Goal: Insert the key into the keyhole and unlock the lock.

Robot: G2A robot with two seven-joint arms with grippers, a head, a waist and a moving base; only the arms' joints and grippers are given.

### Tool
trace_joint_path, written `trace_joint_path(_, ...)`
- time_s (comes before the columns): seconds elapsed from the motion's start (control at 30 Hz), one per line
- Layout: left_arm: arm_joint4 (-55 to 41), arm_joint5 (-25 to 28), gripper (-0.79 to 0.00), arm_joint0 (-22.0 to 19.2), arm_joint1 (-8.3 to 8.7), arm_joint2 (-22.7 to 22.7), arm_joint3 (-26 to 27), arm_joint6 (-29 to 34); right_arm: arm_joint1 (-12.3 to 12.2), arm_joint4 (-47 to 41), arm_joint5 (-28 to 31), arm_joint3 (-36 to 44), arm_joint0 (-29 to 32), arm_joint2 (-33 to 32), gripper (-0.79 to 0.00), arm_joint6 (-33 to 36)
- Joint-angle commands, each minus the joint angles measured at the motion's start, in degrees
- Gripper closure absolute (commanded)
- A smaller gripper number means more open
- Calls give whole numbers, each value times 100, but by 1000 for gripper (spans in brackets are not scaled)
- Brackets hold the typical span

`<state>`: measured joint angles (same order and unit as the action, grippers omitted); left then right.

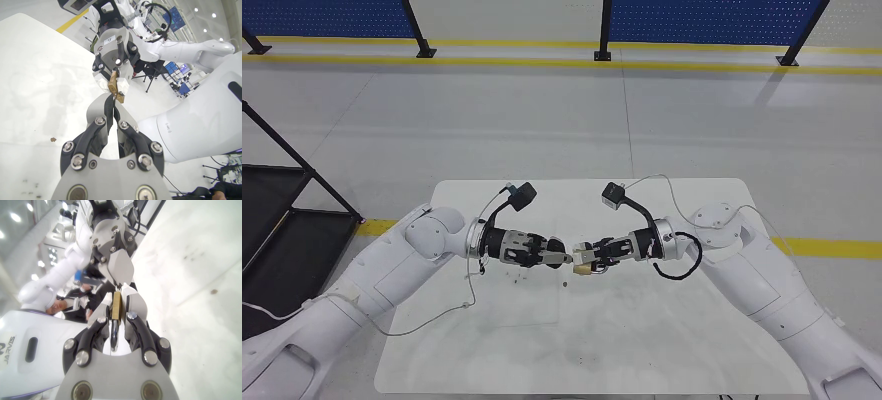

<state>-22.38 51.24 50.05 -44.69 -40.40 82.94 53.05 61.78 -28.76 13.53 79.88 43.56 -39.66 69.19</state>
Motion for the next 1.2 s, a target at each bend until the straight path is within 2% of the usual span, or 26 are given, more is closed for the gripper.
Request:
trace_joint_path(0.0, 24, 33, 0, -12, 8, 18, -7, -34, 0, 0, 0, 0, 0, 0, 0, 0)
trace_joint_path(0.57, 326, 291, 0, -52, 34, 70, 13, -292, 0, 0, 0, 0, 0, 0, 0, 0)
trace_joint_path(1.17, 1072, 555, 0, 227, 21, -257, 195, -776, 0, 0, 0, 0, 0, 0, 0, 0)
